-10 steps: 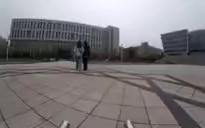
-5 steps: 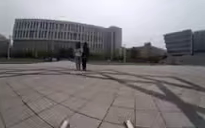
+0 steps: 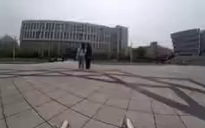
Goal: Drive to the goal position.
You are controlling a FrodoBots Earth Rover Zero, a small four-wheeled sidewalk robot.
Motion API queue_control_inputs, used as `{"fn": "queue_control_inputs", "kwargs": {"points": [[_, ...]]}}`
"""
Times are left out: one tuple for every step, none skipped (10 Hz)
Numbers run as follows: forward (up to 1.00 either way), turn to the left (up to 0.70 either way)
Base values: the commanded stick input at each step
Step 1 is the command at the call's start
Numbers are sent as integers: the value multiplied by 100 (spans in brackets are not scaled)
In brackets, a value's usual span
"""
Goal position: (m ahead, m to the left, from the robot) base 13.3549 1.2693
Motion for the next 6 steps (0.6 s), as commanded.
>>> {"fn": "queue_control_inputs", "kwargs": {"points": [[100,2],[100,2],[100,2],[100,2],[100,2],[100,2]]}}
